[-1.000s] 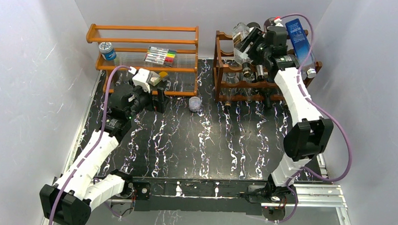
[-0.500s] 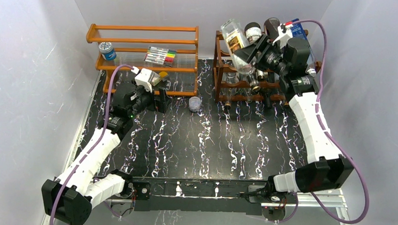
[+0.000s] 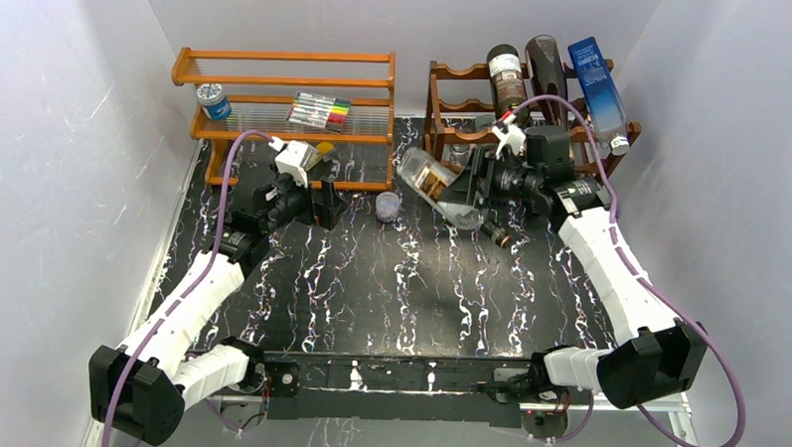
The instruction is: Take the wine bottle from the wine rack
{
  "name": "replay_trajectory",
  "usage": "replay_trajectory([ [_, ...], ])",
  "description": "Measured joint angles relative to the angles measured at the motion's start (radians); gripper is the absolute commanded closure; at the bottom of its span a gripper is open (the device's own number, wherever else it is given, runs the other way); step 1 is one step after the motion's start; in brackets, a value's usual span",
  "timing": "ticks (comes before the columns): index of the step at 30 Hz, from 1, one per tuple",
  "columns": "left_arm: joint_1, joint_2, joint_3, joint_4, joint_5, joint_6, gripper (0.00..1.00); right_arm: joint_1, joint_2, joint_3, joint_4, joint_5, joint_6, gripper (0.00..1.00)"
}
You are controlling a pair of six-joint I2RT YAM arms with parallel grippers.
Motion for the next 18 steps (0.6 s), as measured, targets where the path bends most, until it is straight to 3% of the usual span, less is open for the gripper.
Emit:
replay_trajectory([
  [7, -0.021, 0.0, -0.032, 0.028, 0.031, -0.013, 0.02, 0.066, 0.025, -0.117, -0.124, -0.009, -0.112, 0.71],
  [12, -0.05, 0.016, -0.023, 0.021, 0.167, -0.018, 0.02, 0.073, 0.032, -0.25, -0.149, -0.016, -0.138, 0.71],
  [18, -0.271, 0.019, -0.003, -0.044, 0.185, 0.111, 0.02, 0.089, 0.057, -0.3, -0.118, -0.06, -0.141, 0.71],
])
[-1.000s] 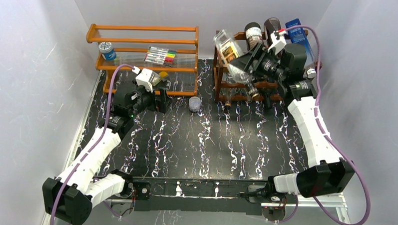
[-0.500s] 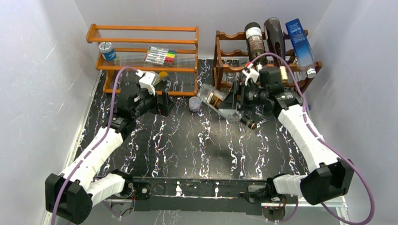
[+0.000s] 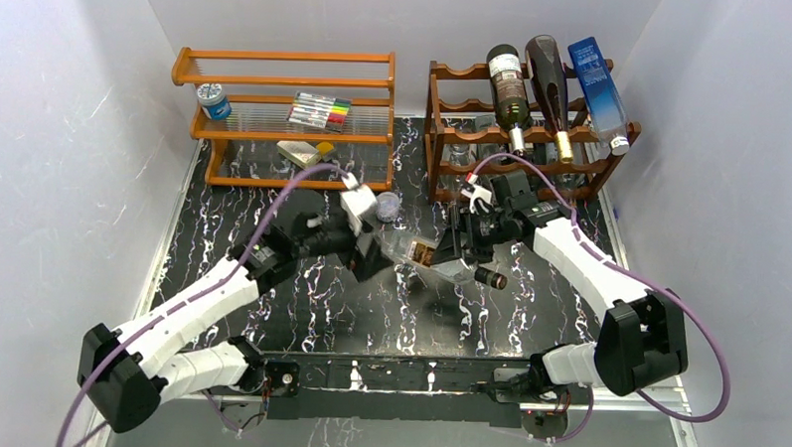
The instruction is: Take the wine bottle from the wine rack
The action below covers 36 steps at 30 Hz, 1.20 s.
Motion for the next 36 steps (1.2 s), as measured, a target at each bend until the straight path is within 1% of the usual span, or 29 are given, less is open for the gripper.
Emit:
replay_trajectory([
  [3, -0.18, -0.007, 0.009, -0.04, -0.078, 0.148, 0.02, 0.024, 0.021, 0.0, 0.018, -0.016, -0.014, 0.72],
  [5, -0.27, 0.011, 0.038, -0.077, -0.12, 0.253, 0.02, 0.043, 0.031, 0.0, 0.023, -0.026, -0.025, 0.72],
  [8, -0.351, 0.084, 0.118, -0.127, -0.171, 0.386, 0.02, 0.071, 0.035, 0.0, 0.023, -0.031, -0.036, 0.72],
  [10, -0.385, 0.145, 0.163, -0.134, -0.195, 0.46, 0.02, 0.086, 0.035, 0.0, 0.023, -0.034, -0.044, 0.72],
  [16, -0.443, 0.277, 0.184, -0.138, -0.25, 0.62, 0.02, 0.107, 0.035, -0.002, 0.023, -0.039, -0.049, 0.72],
  [22, -0.484, 0.314, 0.177, -0.089, -0.294, 0.705, 0.02, 0.108, 0.021, -0.028, 0.034, -0.044, -0.049, 0.72],
  [31, -0.49, 0.318, 0.145, 0.01, -0.301, 0.741, 0.03, 0.113, 0.005, -0.034, 0.032, -0.045, -0.053, 0.71],
  [36, -0.49, 0.323, 0.089, 0.072, -0.304, 0.735, 0.05, 0.114, -0.014, -0.034, 0.027, -0.051, -0.053, 0.71],
])
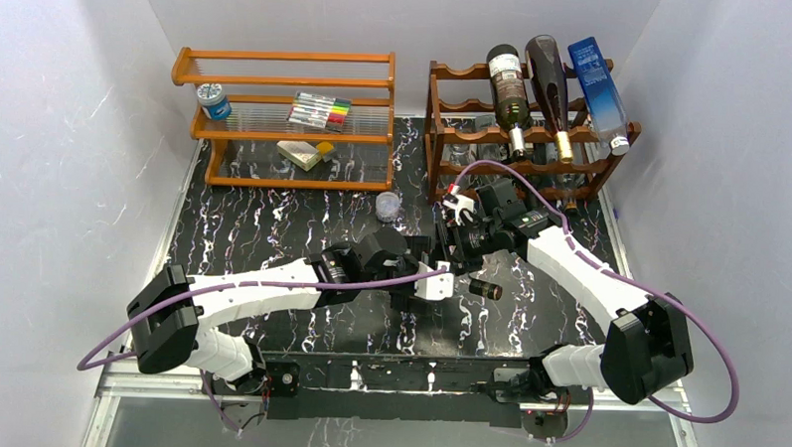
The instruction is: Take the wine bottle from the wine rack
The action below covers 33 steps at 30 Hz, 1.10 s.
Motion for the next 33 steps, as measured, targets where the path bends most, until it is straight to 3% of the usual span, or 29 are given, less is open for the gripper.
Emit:
replay_trajectory([
  [5, 0.0, -0.017, -0.087, 0.081, -0.018, -0.021, 0.17, 0.0, -0.019, 0.0, -0.008, -0.009, -0.002, 0.7],
  [10, 0.0, -0.023, -0.101, 0.126, -0.025, -0.047, 0.4, 0.005, -0.019, 0.0, -0.026, -0.025, -0.013, 0.66],
  [13, -0.001, -0.023, -0.106, 0.133, -0.025, -0.037, 0.6, 0.005, -0.019, 0.002, -0.036, -0.03, -0.019, 0.55],
  [17, -0.004, -0.032, -0.135, 0.178, -0.034, -0.048, 0.83, 0.007, -0.019, 0.002, -0.043, -0.027, -0.023, 0.28],
  [19, -0.005, -0.041, -0.149, 0.193, -0.04, -0.053, 0.87, 0.009, -0.019, 0.002, -0.042, -0.022, -0.022, 0.14],
  [22, -0.008, -0.059, -0.183, 0.219, -0.068, -0.093, 0.9, 0.014, -0.027, 0.009, -0.036, -0.017, -0.011, 0.02],
  [28, -0.005, -0.15, -0.314, 0.248, -0.149, -0.195, 0.95, 0.006, -0.086, 0.051, -0.008, 0.05, 0.033, 0.02],
  [33, -0.004, -0.263, -0.389, 0.291, -0.261, -0.344, 0.94, -0.08, -0.16, 0.128, 0.003, 0.203, 0.061, 0.04],
])
